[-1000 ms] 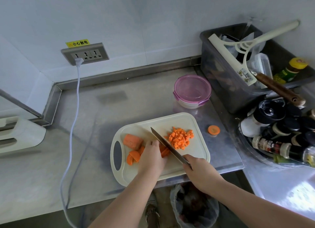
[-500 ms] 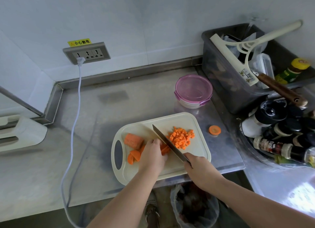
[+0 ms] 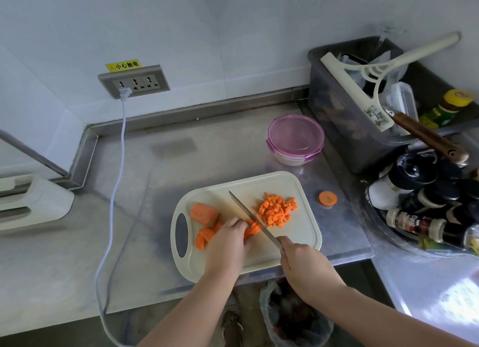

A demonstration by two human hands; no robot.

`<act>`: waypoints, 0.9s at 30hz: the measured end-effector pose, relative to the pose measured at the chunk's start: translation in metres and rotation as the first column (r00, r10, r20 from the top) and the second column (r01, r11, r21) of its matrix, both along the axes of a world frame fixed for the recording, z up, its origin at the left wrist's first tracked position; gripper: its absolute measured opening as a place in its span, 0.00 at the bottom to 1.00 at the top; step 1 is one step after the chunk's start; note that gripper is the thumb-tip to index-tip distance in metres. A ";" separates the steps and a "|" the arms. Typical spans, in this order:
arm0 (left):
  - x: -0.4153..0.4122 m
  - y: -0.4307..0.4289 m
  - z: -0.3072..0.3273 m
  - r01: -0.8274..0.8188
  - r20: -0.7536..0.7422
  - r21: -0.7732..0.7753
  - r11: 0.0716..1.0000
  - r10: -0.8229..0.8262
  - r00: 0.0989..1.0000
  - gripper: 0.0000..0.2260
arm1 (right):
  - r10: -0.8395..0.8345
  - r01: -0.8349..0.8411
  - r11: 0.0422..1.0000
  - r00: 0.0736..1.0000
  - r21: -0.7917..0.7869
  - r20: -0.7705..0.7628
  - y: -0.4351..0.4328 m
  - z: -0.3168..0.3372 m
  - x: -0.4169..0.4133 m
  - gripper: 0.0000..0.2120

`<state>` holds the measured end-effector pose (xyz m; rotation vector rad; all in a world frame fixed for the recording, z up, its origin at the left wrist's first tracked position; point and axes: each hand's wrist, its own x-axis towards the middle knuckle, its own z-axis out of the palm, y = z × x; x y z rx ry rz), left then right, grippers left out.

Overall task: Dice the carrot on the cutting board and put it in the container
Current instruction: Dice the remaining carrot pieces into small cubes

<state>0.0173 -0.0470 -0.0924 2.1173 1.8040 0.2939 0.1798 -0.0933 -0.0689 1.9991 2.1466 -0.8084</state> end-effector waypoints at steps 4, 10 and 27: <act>-0.001 -0.001 -0.004 0.010 0.001 0.008 1.000 -0.010 1.000 0.12 | -0.002 0.002 1.000 1.000 0.014 0.007 -0.002 0.000 0.000 0.21; -0.001 0.001 -0.007 -0.005 0.003 0.010 1.000 0.005 1.000 0.13 | -0.032 0.032 0.999 0.999 0.026 -0.022 0.000 -0.003 0.002 0.20; -0.001 -0.001 -0.002 -0.018 0.017 -0.007 1.000 0.018 1.000 0.15 | -0.083 0.085 0.996 0.989 0.013 -0.119 0.002 -0.001 0.001 0.16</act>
